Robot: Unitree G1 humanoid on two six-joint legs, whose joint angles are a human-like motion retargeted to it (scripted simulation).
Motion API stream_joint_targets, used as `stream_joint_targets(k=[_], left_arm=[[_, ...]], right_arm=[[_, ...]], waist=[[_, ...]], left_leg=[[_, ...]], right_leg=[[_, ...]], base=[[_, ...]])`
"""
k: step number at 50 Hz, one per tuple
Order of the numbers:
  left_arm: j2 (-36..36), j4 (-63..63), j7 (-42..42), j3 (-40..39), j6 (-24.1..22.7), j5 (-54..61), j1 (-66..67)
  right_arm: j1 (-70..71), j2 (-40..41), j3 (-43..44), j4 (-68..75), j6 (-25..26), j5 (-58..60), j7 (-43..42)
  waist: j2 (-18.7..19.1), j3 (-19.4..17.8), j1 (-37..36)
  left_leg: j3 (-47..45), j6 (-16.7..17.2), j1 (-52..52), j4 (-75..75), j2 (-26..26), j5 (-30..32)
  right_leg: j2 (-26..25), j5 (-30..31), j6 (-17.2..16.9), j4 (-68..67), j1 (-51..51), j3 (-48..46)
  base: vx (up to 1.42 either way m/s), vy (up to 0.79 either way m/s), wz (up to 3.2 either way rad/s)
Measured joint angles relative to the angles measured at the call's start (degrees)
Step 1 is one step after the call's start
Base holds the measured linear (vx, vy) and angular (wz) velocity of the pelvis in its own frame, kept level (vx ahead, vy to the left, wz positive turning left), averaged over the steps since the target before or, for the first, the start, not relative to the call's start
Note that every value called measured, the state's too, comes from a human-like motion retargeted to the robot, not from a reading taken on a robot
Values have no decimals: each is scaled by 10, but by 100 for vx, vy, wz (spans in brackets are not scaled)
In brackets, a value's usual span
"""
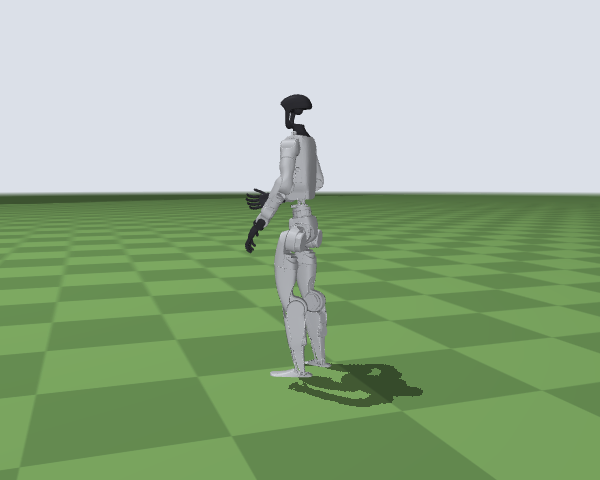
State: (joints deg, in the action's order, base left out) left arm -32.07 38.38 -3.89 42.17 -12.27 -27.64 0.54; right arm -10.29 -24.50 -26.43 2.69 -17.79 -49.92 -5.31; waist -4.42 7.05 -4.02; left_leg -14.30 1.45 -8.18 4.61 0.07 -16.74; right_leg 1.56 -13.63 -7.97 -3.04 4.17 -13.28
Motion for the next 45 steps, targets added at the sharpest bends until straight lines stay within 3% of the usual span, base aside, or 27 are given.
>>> stream_joint_targets(k=[6,10,16,23,30,35,37,40,45], left_arm=[[12,38,32,37,6,-18,-14],[6,46,65,69,4,-4,-23],[-25,32,66,85,4,19,-34],[-55,5,41,75,11,19,-42],[-58,-11,57,55,14,35,-36],[-29,9,93,26,22,64,-23],[-11,29,118,10,28,81,-15],[14,57,144,-18,40,96,0],[32,96,135,-78,53,112,14]], right_arm=[[41,-1,8,-139,-30,-27,5],[148,-10,27,-296,-66,-45,6],[345,-22,98,-473,-136,-5,-69],[492,-33,149,-551,-168,82,-167],[471,-44,156,-557,-158,85,-178],[319,-32,128,-468,-115,19,-101],[246,-20,105,-369,-66,-12,-30],[156,4,69,-149,27,-4,60],[121,75,65,348,137,151,124]], waist=[[5,1,3],[8,7,0],[10,18,-16],[12,21,-29],[10,23,-16],[10,21,4],[10,22,11],[11,21,18],[10,17,20]], left_leg=[[-6,0,-6,19,-2,-5],[-8,-1,-17,38,-4,-6],[-6,-5,-41,90,-11,-12],[5,-6,-66,153,-25,-28],[6,-12,-65,139,-27,-33],[-5,-12,-57,101,-21,-26],[-12,-12,-46,72,-15,-20],[-19,-15,-30,38,-8,-16],[-22,-28,-7,-8,3,-13]], right_leg=[[2,-2,-4,-1,-1,-2],[3,3,-6,5,-2,-3],[-1,17,-2,25,-11,-4],[-11,32,7,48,-25,-4],[-15,46,2,59,-21,8],[-12,51,-3,58,-7,16],[-8,47,-3,52,-1,20],[-5,41,-2,45,5,28],[-1,29,7,28,13,48]], base=[[0,0,0],[0,0,0],[-2,-6,4],[-1,-3,2],[0,0,0],[3,7,-11],[7,9,-11],[9,10,-11],[11,11,-12]])
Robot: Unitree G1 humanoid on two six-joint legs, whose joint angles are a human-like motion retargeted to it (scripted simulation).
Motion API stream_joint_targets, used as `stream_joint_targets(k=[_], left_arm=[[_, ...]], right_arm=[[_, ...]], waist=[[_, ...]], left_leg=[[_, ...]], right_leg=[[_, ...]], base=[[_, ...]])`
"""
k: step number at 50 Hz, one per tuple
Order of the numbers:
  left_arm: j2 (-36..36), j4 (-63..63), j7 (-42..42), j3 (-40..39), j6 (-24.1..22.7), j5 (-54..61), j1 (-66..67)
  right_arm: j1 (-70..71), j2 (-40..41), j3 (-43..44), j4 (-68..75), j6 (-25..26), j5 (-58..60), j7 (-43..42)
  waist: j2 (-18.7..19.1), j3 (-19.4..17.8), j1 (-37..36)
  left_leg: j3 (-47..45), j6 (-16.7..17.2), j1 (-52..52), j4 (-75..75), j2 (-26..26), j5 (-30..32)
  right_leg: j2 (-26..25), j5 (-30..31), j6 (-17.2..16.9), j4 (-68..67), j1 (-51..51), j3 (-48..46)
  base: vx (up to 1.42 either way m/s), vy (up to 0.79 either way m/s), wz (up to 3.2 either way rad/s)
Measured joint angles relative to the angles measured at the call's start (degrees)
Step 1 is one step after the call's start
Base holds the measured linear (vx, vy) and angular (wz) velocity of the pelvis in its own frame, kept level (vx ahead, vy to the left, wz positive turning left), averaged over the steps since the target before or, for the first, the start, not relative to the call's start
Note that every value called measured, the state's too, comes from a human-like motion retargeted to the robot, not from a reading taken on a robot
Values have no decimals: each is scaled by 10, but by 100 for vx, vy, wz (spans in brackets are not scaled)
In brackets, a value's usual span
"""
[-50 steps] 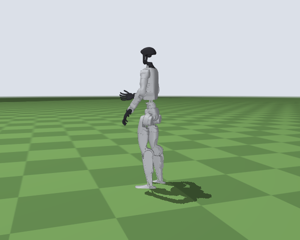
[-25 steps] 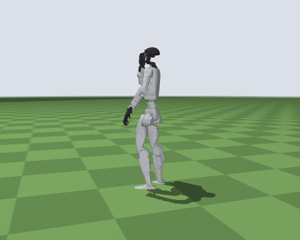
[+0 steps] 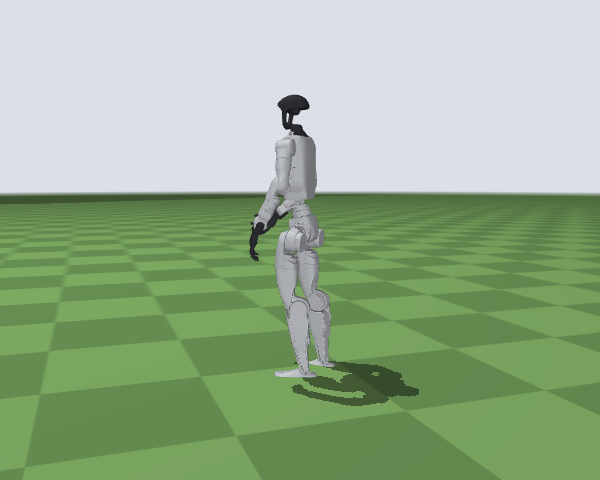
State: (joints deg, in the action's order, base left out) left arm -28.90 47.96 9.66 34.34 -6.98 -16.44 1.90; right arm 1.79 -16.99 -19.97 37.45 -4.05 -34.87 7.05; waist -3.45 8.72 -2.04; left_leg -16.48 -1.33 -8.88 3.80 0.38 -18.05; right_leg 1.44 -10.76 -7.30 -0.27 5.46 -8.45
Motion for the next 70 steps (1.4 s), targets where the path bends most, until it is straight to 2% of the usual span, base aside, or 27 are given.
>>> stream_joint_targets(k=[4,7,14,17,23,32,47,57,70], left_arm=[[-12,-6,-23,-47,2,25,-1],[-27,-30,-37,-79,2,45,1],[-56,-68,-64,-123,7,71,11],[-62,-67,-71,-125,11,71,11],[-60,-64,-80,-113,10,60,-1],[-50,-119,-80,-63,-7,26,-38],[-49,-229,-72,21,-45,6,-97],[-55,-215,-107,2,-44,-2,-59],[-71,-141,-119,-94,-25,-39,45]], right_arm=[[5,14,14,263,39,141,13],[13,0,35,366,45,214,15],[26,-61,82,406,34,255,-17],[33,-78,93,395,26,251,-34],[40,-92,93,372,18,254,-61],[25,-95,68,341,15,293,-73],[3,-56,35,326,5,312,-76],[8,-49,38,315,-2,306,-108],[24,-64,49,300,-2,326,-87]], waist=[[-4,-6,-5],[-8,-15,-3],[-25,-35,38],[-27,-35,61],[-15,-22,94],[4,-4,105],[17,9,111],[11,8,112],[-15,5,108]], left_leg=[[-1,-12,12,-21,10,4],[-5,-19,23,-35,19,6],[-24,-31,48,-62,48,11],[-31,-28,52,-74,58,15],[-43,-16,44,-76,52,12],[-57,-4,41,-76,34,7],[-83,-2,50,-75,13,2],[-97,-4,49,-74,13,4],[-117,-13,40,-76,23,12]], right_leg=[[7,-18,9,-31,16,18],[15,-47,13,-83,40,32],[42,-135,3,-344,156,66],[47,-153,0,-399,200,70],[33,-119,-1,-329,236,87],[4,-28,-7,-184,209,110],[-22,28,-18,-72,158,125],[-27,38,-29,-54,157,138],[-23,37,-49,-84,187,142]], base=[[8,10,-23],[4,9,-29],[-2,7,-25],[-1,3,-12],[1,0,-3],[5,-4,-26],[3,-4,-24],[0,-1,-12],[0,0,0]])
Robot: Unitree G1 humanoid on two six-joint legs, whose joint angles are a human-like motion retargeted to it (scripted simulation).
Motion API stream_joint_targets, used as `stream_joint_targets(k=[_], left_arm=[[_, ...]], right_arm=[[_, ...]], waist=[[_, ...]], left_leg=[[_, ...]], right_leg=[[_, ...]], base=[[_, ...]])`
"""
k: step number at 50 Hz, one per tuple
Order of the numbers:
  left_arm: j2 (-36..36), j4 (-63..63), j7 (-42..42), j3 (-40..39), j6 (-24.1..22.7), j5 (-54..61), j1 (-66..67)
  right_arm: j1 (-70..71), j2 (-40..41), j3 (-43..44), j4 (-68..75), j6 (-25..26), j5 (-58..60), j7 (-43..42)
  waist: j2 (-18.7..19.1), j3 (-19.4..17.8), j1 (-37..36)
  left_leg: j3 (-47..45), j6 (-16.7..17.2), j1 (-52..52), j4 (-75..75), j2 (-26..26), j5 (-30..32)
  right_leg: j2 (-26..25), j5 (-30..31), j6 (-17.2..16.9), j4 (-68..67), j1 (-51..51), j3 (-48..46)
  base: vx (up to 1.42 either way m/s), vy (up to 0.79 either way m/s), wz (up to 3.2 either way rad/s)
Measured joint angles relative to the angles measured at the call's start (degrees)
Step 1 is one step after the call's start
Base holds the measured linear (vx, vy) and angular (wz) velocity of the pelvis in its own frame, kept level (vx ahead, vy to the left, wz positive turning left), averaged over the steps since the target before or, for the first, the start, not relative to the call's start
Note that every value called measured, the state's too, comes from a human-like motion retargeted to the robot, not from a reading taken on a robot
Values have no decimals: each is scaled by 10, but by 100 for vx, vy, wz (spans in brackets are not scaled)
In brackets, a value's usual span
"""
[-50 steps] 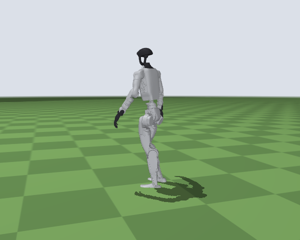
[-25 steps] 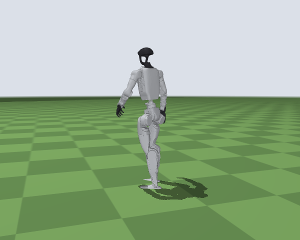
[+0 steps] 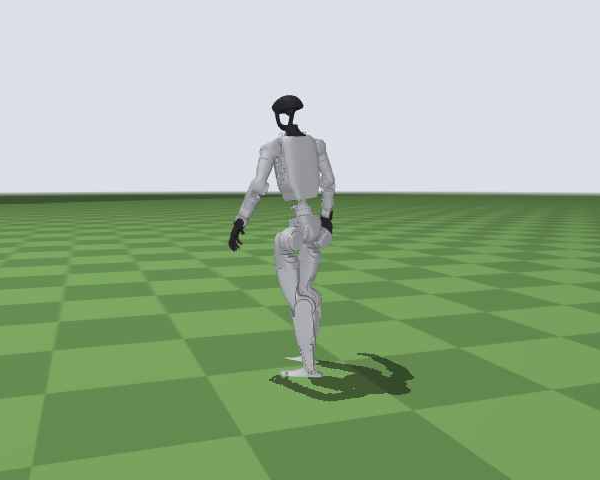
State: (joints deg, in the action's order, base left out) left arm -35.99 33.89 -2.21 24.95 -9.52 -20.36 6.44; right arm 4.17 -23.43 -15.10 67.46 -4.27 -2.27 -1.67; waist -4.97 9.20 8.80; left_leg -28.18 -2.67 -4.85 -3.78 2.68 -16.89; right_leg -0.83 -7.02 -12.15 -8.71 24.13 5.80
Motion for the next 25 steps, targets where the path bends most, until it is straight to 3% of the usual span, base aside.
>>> stream_joint_targets(k=[12,18,25], left_arm=[[-67,-197,-56,-49,-15,-19,-49],[-100,-271,-67,0,-25,-42,-146],[-114,-276,-56,81,-25,-61,-236]], right_arm=[[5,2,-30,-45,-5,-39,33],[2,17,-61,-66,-1,-68,57],[0,22,-76,-68,2,-74,61]], waist=[[-14,0,18],[-1,3,35],[12,1,54]], left_leg=[[-10,5,-11,0,-1,8],[-28,7,-18,1,-15,10],[-44,8,-19,2,-28,14]], right_leg=[[15,3,15,-30,24,-52],[32,3,43,-48,30,-124],[47,-16,43,-65,23,-131]], base=[[-4,-1,-6],[-6,-2,-26],[-5,-4,-22]])
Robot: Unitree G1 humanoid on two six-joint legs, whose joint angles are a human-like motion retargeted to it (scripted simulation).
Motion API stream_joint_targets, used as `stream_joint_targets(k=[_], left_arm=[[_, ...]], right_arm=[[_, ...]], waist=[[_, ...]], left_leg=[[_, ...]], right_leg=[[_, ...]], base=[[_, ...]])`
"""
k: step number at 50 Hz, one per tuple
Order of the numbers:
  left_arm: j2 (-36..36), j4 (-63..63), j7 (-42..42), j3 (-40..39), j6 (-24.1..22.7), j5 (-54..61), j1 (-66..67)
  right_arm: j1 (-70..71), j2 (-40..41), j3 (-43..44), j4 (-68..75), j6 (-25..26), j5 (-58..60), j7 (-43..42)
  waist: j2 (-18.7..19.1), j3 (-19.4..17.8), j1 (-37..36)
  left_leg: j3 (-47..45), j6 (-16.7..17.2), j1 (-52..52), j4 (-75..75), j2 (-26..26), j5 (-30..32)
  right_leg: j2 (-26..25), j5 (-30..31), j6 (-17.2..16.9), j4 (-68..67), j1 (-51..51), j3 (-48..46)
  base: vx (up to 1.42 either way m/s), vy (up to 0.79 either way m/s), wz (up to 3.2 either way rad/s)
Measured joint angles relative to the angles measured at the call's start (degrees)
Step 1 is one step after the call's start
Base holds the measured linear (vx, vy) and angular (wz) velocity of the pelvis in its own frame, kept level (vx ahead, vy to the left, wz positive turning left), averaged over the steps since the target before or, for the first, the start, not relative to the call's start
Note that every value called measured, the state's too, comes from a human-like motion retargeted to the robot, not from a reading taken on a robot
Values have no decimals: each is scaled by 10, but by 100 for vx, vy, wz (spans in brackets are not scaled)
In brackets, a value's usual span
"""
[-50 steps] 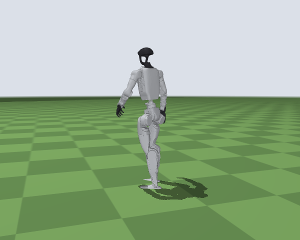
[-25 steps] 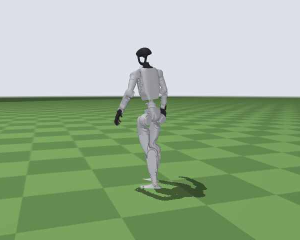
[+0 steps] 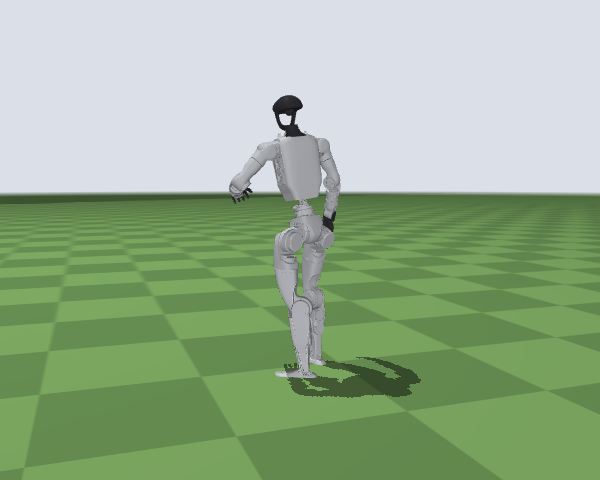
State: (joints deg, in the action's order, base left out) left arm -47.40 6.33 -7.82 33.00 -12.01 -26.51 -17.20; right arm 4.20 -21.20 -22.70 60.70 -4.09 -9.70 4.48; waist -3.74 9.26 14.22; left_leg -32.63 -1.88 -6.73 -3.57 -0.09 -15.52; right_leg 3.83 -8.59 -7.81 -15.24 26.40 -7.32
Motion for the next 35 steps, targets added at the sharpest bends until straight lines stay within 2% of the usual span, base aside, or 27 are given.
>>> stream_joint_targets(k=[6,12,24,35], left_arm=[[7,19,18,47,1,1,-31],[14,30,24,67,5,7,-37],[15,51,35,77,28,18,-64],[14,33,25,60,45,36,-66]], right_arm=[[-1,2,1,7,4,8,-5],[-3,11,0,2,9,3,-12],[13,32,-24,-14,29,-59,14],[23,28,-24,-39,36,-128,29]], waist=[[0,-4,1],[-9,-6,-6],[-38,-12,-25],[-57,-27,-48]], left_leg=[[-17,2,4,1,-10,6],[-29,2,7,2,-24,17],[-19,-6,3,18,-59,46],[9,1,-52,149,-98,23]], right_leg=[[8,2,-3,11,-18,-1],[-6,23,-7,55,-41,4],[-42,67,-5,135,-80,4],[-48,73,2,164,-98,-6]], base=[[-3,-9,-26],[-3,-14,-22],[-1,-16,-6],[2,-11,7]])
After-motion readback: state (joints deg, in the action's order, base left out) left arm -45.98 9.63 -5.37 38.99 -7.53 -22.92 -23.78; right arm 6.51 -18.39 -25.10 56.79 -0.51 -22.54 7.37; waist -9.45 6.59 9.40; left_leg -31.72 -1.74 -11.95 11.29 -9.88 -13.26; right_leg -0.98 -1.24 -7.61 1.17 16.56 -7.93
